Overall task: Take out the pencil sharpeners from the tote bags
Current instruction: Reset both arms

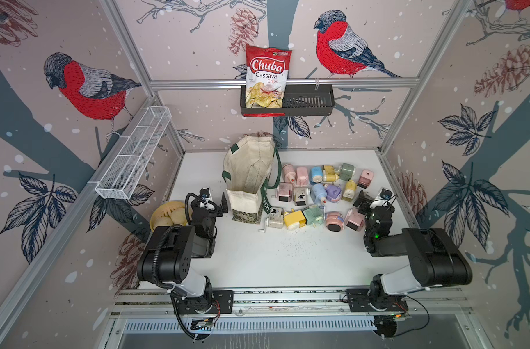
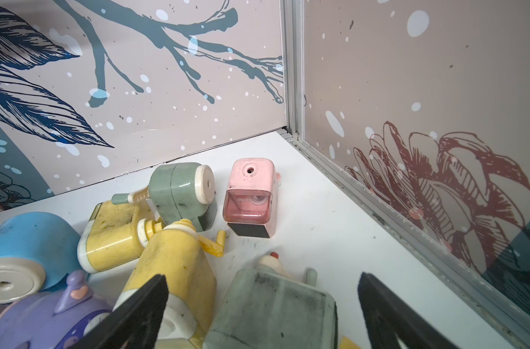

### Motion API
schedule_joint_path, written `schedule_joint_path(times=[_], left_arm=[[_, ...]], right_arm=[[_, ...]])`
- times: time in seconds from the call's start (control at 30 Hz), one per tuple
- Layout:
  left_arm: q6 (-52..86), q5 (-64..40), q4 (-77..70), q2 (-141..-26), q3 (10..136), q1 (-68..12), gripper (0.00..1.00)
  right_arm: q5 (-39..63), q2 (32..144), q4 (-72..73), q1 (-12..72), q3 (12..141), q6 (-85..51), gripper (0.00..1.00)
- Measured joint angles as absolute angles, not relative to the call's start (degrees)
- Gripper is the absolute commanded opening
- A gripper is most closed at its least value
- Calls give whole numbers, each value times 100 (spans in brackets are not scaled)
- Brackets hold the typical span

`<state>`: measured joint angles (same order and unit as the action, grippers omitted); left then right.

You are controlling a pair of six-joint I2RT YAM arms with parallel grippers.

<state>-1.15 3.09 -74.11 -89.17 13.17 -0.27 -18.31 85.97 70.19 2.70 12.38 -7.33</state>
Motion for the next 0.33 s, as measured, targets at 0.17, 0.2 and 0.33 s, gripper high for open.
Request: schedule_joint_path(times=[0.17,0.2,0.33], left_arm=[[-82,307,-7411,-8914,1317,-27,98],[-82,307,-7411,-8914,1317,-27,98],[-82,307,-7408,-8914,1317,-27,98]], right_arm=[[-1850,8602,7015,276,1243,-725,100],[-1857,8626,7006,283,1269,-725,100],[-1863,8674,6897,257,1358,-725,100]])
